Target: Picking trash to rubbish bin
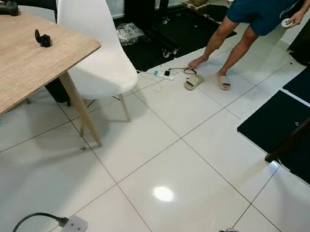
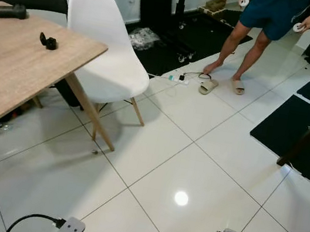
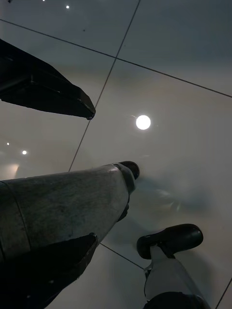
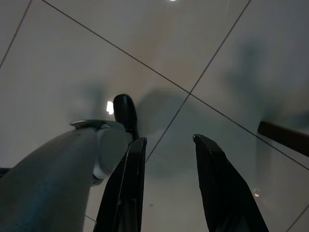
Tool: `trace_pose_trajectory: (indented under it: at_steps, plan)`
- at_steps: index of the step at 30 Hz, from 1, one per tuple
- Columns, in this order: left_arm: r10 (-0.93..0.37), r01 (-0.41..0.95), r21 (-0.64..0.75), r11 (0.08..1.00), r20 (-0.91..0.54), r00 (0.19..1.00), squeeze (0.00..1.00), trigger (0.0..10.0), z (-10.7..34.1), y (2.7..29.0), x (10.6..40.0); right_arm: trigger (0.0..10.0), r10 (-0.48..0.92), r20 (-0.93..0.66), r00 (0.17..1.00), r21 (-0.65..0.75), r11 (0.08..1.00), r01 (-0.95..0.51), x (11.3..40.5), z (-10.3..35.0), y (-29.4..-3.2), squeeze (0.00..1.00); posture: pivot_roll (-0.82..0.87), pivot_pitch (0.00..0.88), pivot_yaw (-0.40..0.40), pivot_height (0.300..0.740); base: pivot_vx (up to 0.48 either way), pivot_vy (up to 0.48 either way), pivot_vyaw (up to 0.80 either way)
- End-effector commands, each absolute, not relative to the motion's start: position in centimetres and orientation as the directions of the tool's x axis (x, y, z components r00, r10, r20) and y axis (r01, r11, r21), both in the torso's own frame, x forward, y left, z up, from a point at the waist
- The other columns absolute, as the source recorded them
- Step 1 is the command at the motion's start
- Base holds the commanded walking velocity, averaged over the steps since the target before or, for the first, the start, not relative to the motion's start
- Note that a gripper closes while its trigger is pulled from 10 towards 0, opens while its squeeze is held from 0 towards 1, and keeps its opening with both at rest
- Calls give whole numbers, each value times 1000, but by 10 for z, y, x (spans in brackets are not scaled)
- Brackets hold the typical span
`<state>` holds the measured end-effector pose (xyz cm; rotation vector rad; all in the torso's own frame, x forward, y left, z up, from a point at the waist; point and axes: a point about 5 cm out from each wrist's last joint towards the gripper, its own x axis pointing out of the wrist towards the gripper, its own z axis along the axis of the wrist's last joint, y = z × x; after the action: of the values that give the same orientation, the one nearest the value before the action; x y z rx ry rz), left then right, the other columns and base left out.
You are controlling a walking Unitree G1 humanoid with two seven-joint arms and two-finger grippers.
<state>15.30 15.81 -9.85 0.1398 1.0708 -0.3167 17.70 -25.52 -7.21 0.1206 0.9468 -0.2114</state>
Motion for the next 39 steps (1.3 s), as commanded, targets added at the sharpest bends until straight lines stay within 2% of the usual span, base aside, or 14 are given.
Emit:
trace_pose_trajectory:
  at_steps: [1, 5, 11, 17, 30, 39]
  plan:
    - [-192, 330, -54, 942, -895, 402, 0, 10000, -103, 156, 143, 10000, -131, -827, 546, 0, 972, 233, 170, -74, -258, 0, -69, 117, -35, 740, 0, 0, 0]
    - [-203, 323, -78, 943, -904, 376, 0, 10000, -107, 151, 130, 10000, -153, -832, 533, -47, 977, 207, 167, -73, -269, 0, -84, 122, -54, 740, 0, 0, 0]
    - [-207, 315, -91, 945, -911, 357, 0, 10000, -110, 149, 122, 10000, -210, -816, 539, -80, 964, 254, 164, -67, -285, 0, -104, 123, -48, 740, 0, 0, 0]
    - [-209, 333, -80, 940, -905, 371, 0, 10000, -107, 149, 130, 10000, -275, -806, 524, -119, 943, 311, 154, -64, -304, 0, -134, 132, -37, 740, 0, 0, 0]
    - [-207, 357, -61, 932, -899, 387, 0, 10000, -103, 151, 144, 10000, -312, -794, 522, -121, 922, 367, 147, -62, -312, 0, -175, 113, -23, 740, 0, 0, 0]
    - [-178, 275, -63, 959, -892, 415, 0, 10000, -102, 157, 144, 10000, -313, -781, 541, -116, 923, 367, 161, -56, -314, 0, -101, 84, -46, 740, 0, 0, 0]
